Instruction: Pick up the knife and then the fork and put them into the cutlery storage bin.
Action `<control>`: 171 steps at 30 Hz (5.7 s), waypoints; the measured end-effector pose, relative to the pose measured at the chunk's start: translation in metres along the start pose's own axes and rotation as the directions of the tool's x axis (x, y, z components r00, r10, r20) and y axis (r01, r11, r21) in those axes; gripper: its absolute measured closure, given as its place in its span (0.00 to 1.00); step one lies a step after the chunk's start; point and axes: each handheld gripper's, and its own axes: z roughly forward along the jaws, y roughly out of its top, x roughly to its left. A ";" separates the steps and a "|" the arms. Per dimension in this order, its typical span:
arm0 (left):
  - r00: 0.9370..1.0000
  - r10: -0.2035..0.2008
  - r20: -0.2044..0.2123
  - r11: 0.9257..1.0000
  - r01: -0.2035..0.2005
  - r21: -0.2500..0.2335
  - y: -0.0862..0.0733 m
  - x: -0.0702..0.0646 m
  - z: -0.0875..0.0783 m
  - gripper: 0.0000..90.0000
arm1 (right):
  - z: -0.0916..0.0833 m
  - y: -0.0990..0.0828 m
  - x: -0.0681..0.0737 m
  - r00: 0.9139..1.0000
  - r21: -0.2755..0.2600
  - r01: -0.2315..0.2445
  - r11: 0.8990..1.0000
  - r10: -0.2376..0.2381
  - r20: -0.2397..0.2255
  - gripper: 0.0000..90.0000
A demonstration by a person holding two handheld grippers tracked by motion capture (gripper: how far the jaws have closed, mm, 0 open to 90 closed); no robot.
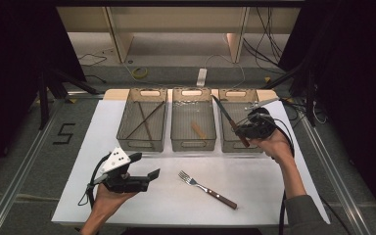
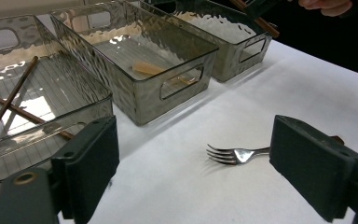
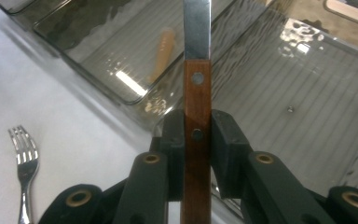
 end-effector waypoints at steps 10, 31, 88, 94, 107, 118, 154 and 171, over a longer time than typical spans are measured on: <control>1.000 0.001 -0.002 1.000 -0.001 -0.003 0.000 0.000 0.000 0.17 | 0.004 0.008 -0.018 0.995 -0.013 -0.093 0.996 0.094 0.032 0.85; 1.000 -0.001 -0.003 1.000 0.001 -0.005 0.000 0.000 0.000 0.17 | 0.027 0.008 -0.041 0.969 0.021 -0.225 0.974 0.222 0.113 0.85; 1.000 -0.002 0.001 1.000 0.002 0.001 0.000 -0.001 0.000 0.17 | -0.010 0.000 0.045 0.999 -0.034 0.034 0.999 -0.034 0.022 0.39; 1.000 0.000 0.003 1.000 0.000 -0.004 0.000 -0.001 -0.001 0.17 | -0.016 -0.008 0.056 0.998 -0.034 0.065 0.997 -0.064 0.021 0.37; 1.000 0.005 0.001 1.000 -0.005 -0.001 0.000 -0.002 0.000 0.17 | -0.010 -0.017 0.085 0.986 0.041 0.162 0.986 -0.160 -0.050 0.34; 1.000 0.005 0.003 1.000 -0.005 -0.003 0.000 -0.002 -0.001 0.17 | -0.005 -0.022 0.108 0.969 0.107 0.231 0.967 -0.219 -0.113 0.33; 1.000 0.011 0.003 1.000 -0.011 -0.006 0.000 -0.003 -0.001 0.17 | 0.037 -0.074 0.140 0.920 0.393 0.387 0.834 -0.323 -0.221 0.54; 1.000 0.014 0.003 1.000 -0.014 0.002 0.000 -0.003 0.000 0.17 | 0.048 -0.081 0.141 0.918 0.404 0.394 0.825 -0.331 -0.219 0.73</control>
